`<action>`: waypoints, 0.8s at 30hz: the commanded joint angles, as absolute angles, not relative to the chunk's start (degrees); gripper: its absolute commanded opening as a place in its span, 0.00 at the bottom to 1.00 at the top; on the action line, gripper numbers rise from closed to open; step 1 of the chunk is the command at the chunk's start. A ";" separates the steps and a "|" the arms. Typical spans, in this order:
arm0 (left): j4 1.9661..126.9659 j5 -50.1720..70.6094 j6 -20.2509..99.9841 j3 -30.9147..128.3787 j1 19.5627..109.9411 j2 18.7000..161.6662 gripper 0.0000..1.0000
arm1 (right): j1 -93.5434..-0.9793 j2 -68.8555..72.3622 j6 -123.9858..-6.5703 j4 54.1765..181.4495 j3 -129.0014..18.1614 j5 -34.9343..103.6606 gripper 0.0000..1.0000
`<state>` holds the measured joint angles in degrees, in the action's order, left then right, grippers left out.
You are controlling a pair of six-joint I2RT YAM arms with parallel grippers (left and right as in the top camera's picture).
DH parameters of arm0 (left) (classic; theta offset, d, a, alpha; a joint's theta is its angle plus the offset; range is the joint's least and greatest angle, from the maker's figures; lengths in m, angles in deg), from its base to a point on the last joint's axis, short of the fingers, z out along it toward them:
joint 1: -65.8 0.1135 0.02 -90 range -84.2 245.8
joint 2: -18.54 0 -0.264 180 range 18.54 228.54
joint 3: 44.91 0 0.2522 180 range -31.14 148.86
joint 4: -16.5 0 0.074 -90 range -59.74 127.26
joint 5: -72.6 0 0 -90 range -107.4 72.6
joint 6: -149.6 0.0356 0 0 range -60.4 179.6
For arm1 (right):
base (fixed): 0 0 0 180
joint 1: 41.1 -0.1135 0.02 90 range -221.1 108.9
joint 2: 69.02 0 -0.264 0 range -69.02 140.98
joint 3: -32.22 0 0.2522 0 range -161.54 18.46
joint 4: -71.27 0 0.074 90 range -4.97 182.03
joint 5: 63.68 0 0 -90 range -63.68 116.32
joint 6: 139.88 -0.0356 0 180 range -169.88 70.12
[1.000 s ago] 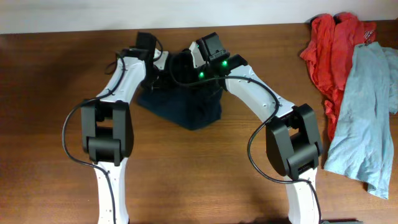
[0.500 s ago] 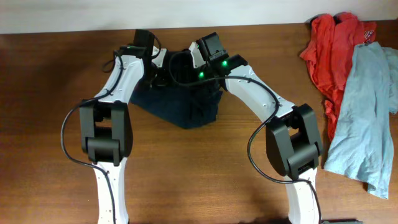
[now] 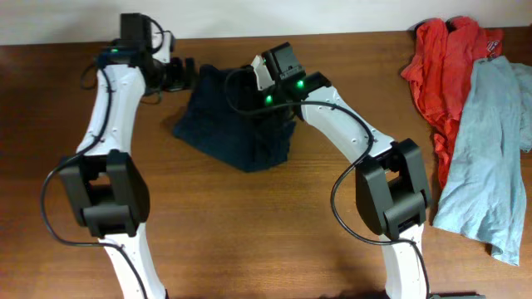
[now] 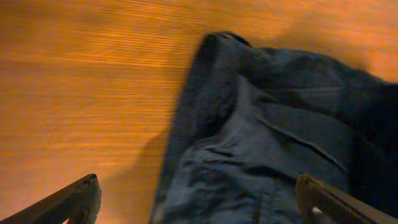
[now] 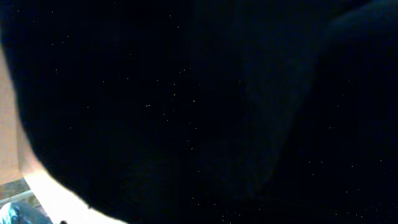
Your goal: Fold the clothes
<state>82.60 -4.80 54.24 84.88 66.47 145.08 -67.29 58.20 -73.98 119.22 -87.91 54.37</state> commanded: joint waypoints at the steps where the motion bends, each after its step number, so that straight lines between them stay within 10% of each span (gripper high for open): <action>1: 83.54 -8.40 50.92 85.58 68.33 142.39 0.99 | -67.49 57.65 -74.41 119.09 -91.71 56.10 0.04; 8: 83.62 -8.47 50.41 85.58 70.10 140.01 0.99 | -70.20 57.74 -72.64 116.18 -94.49 53.26 0.06; 16: 83.73 -8.45 50.39 85.58 70.10 140.01 0.99 | -77.94 60.06 -60.47 112.75 -94.47 52.76 0.75; 24: 83.75 -8.47 50.39 85.58 70.38 140.01 0.99 | -78.44 59.93 -59.20 112.40 -94.51 56.56 0.78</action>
